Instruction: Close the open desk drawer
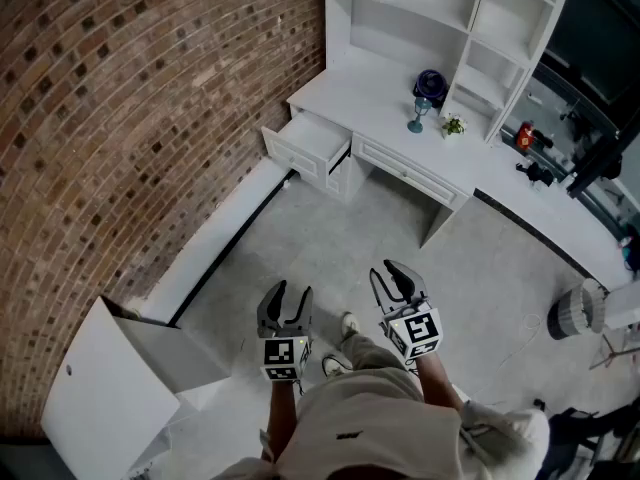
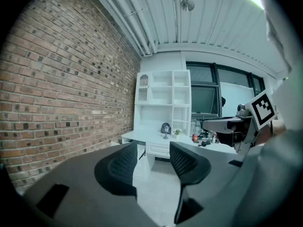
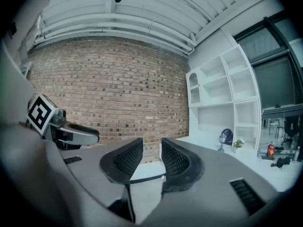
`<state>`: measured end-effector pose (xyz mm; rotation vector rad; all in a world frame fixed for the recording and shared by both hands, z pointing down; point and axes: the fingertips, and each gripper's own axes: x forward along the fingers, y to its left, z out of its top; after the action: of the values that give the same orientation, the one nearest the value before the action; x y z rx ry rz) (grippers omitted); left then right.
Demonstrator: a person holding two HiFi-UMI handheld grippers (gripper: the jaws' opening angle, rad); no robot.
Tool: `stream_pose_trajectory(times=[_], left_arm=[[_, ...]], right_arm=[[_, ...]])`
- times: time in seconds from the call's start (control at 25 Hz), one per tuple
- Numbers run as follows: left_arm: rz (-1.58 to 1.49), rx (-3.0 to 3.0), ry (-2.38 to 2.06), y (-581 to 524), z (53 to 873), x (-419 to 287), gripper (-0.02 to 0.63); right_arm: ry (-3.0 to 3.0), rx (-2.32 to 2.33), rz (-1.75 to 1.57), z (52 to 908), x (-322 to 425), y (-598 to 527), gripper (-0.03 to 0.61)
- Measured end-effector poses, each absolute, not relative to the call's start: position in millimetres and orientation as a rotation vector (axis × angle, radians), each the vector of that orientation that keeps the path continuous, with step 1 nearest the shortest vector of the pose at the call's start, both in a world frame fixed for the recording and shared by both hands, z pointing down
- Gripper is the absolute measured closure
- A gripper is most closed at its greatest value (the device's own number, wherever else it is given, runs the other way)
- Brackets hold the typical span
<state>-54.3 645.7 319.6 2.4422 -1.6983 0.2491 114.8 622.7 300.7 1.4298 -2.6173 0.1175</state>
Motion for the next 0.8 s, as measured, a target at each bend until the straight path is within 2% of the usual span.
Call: stream_pose_trajectory(times=[0.44,0.8], left_arm=[[0.245,2.386,-1.724,571,325,-60,0.39],[0.325,2.371,-1.784,484,323,-48,0.391]], right_arm=[[-2.7,1.335,0.181,311,86,548,0.451],[-2.734,1.304,0.207,308,101,448,0.451]])
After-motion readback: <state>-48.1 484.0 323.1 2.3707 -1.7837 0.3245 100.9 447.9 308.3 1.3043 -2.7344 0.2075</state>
